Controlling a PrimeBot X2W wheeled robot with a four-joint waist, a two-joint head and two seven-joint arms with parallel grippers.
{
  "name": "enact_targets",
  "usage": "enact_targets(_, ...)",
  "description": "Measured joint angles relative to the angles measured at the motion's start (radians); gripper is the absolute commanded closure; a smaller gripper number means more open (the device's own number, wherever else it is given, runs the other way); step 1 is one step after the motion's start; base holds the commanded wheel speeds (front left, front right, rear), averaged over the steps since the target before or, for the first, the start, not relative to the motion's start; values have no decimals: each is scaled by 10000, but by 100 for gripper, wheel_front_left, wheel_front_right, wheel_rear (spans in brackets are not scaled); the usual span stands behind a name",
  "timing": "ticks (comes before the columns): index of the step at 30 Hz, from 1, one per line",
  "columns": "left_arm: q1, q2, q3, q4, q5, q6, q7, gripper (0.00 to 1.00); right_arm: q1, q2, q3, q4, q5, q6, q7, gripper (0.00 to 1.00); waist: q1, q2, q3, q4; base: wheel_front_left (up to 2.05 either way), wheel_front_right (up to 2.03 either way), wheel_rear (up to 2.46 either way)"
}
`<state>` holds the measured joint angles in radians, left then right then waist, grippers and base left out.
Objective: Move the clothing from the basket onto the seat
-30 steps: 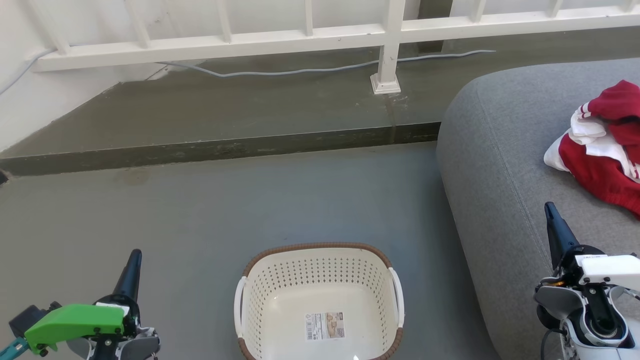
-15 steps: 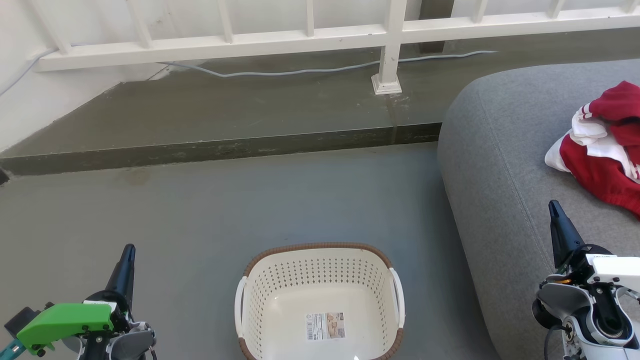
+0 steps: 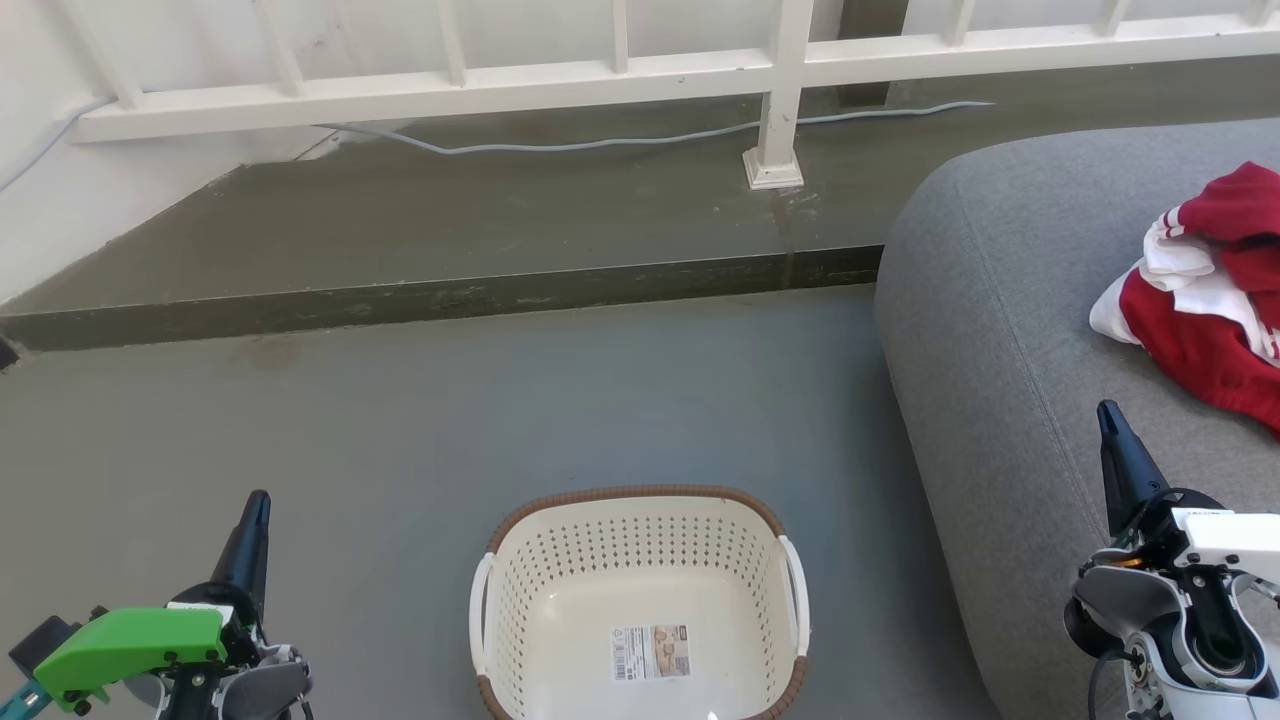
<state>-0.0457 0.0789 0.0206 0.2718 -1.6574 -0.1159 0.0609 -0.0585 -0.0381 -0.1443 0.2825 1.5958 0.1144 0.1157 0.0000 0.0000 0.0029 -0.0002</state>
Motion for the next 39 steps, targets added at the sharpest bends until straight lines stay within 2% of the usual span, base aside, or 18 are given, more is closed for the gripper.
enact_targets(39, -15, -15, 38, 65, 0, -31, 13, 100, 0, 2, 13, -10, 29, 0, -4, 100, 0, 0, -1, 2, 0, 0, 0)
